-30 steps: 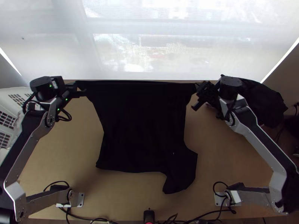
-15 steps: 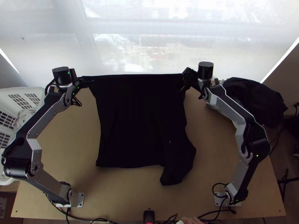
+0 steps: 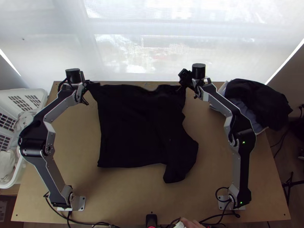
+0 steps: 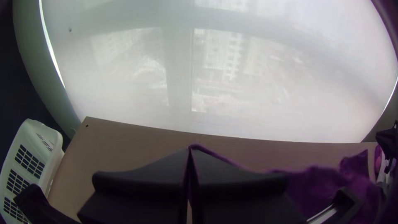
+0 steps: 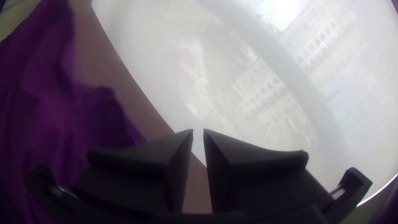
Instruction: Fold the t-shirt
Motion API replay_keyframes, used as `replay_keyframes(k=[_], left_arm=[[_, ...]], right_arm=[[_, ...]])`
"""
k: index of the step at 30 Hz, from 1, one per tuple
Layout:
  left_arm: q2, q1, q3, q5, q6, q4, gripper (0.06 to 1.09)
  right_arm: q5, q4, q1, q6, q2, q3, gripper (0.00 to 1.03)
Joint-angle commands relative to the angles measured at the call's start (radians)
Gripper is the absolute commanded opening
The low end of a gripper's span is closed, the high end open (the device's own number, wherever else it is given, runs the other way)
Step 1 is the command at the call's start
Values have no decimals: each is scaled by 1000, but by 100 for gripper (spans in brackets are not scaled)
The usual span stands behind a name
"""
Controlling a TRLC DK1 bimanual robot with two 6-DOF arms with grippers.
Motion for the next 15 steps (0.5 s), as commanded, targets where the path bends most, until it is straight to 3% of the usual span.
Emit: replay_keyframes(k=[1, 4, 8, 11, 14, 15], left_arm=[[65, -4, 16, -2, -2, 1, 9], [69, -4, 16, -4, 0, -7, 9], [55, -1, 19, -1, 14, -25, 10], [18, -4, 53, 19, 12, -148, 30], [-46, -6, 54, 101, -2, -274, 66], [-69, -6, 54, 127, -14, -321, 79]], right_arm=[[-2, 1, 15, 8, 42, 33, 7], [9, 1, 24, 9, 54, 47, 6], [16, -4, 24, 42, 48, 35, 33], [19, -7, 6, 123, -13, -22, 47], [19, -7, -5, 155, -125, -145, 65], [19, -7, -5, 158, -165, -188, 76]])
